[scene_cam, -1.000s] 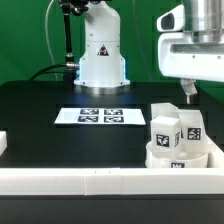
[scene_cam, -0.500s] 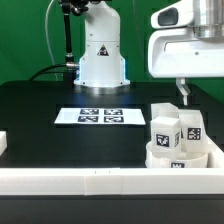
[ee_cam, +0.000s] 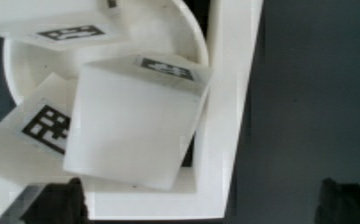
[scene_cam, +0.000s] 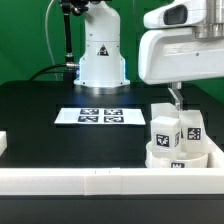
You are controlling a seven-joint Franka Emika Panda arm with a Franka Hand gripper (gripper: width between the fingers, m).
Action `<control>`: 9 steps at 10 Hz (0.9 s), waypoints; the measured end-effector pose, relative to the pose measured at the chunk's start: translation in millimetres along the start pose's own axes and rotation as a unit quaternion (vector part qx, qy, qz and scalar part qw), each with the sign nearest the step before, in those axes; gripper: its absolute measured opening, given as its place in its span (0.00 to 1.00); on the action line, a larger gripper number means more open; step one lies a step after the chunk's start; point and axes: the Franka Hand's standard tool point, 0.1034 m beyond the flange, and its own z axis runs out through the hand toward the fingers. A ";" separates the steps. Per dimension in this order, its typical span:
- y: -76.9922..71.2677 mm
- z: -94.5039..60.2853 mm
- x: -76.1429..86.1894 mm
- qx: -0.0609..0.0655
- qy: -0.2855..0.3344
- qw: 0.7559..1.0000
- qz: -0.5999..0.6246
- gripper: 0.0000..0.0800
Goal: Assemble stool
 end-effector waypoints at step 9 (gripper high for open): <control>10.8 3.6 -2.0 -0.023 -0.013 0.932 -0.361 0.81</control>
Offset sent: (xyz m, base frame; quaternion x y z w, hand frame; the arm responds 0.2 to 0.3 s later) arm -0.0009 0.0054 -0.0035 -0.0007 -0.0122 -0.3078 0.9514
